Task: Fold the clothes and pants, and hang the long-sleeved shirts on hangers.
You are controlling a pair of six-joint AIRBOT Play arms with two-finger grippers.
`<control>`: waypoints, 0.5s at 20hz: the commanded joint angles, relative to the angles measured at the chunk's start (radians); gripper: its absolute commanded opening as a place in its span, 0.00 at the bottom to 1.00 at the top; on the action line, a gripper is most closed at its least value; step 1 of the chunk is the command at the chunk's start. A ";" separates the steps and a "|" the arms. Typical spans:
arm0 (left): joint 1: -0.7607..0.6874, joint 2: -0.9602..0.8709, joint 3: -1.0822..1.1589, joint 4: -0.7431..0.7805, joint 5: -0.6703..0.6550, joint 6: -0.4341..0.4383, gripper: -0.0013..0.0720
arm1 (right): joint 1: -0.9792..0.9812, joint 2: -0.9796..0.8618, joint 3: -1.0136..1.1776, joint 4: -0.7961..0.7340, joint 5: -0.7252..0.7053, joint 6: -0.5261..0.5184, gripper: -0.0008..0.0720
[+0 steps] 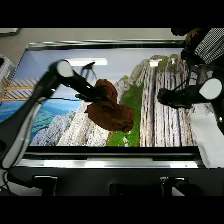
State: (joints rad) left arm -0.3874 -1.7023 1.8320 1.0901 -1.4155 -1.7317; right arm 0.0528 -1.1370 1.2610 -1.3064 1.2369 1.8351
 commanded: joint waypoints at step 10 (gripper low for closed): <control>0.374 0.080 -0.001 0.045 -0.059 0.003 0.71 | -0.044 -0.606 0.012 0.621 -0.077 -0.314 0.58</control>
State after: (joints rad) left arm -0.0563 -1.6165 1.8317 1.1320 -1.4681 -1.7279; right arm -0.0391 -1.6474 1.2724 -0.7704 1.1995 1.5627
